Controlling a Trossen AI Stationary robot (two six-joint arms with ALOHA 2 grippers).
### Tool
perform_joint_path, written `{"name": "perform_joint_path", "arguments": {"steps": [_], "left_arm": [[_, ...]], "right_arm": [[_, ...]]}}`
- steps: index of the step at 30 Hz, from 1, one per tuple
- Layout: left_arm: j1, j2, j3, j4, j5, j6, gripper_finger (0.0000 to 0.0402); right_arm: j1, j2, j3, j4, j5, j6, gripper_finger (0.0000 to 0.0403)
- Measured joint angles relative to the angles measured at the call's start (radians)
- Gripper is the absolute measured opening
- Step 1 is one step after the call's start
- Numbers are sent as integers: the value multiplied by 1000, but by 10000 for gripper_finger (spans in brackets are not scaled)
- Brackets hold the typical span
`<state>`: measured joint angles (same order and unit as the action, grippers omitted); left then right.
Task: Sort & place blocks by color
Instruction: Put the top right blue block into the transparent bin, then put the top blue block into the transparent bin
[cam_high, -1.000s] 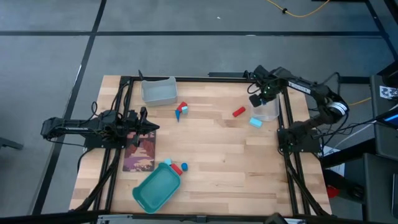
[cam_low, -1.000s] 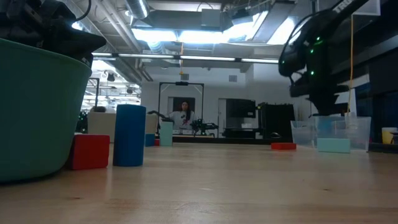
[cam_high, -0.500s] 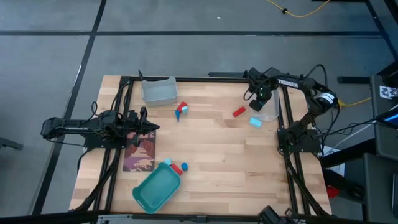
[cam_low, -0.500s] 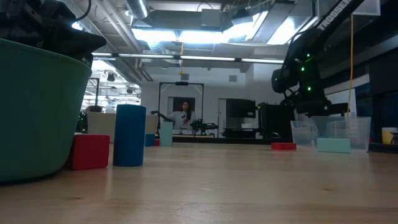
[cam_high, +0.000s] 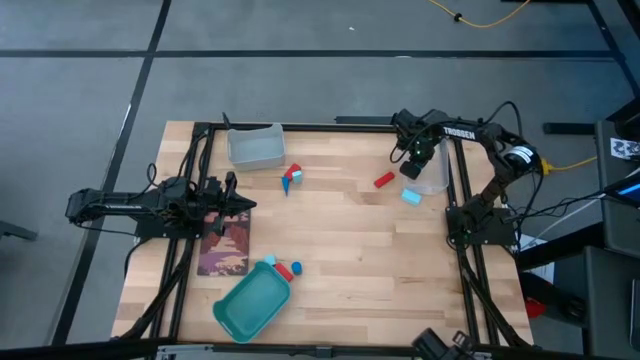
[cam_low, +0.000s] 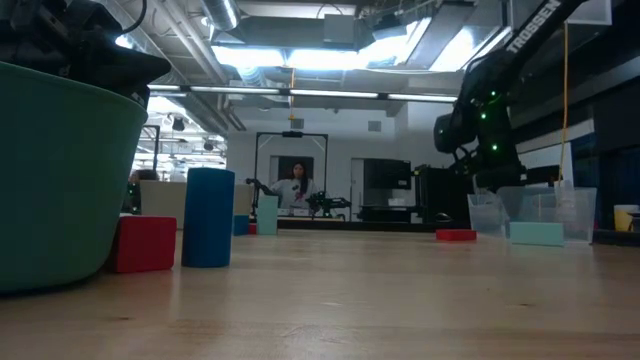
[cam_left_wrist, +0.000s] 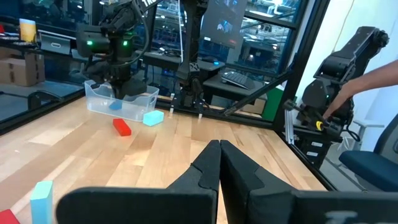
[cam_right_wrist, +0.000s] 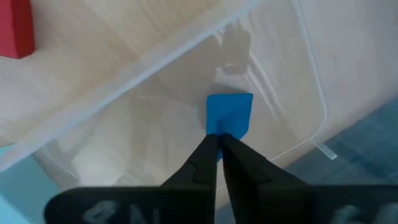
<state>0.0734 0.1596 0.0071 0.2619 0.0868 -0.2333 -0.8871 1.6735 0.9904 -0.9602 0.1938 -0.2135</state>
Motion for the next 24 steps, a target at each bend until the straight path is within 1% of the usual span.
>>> {"name": "perform_joint_path", "arguments": {"steps": [4,8,11,14,16,17,20,24], "left_arm": [[0,0,0,0,0,0,0],[0,0,0,0,0,0,0],[0,0,0,0,0,0,0],[0,0,0,0,0,0,0],[0,0,0,0,0,0,0],[0,0,0,0,0,0,0],[0,0,0,0,0,0,0],[0,0,0,0,0,0,0]], "right_arm": [[0,-14,33,-62,-15,-1,71],[0,-36,100,-140,-14,-1,135],[0,-60,180,-213,-15,-3,188],[0,-97,271,-271,-61,-5,231],[0,-130,327,-281,-126,6,251],[0,-148,350,-280,-177,24,258],[9,-206,400,-260,-374,100,269],[39,-313,389,-159,-622,191,271]]}}
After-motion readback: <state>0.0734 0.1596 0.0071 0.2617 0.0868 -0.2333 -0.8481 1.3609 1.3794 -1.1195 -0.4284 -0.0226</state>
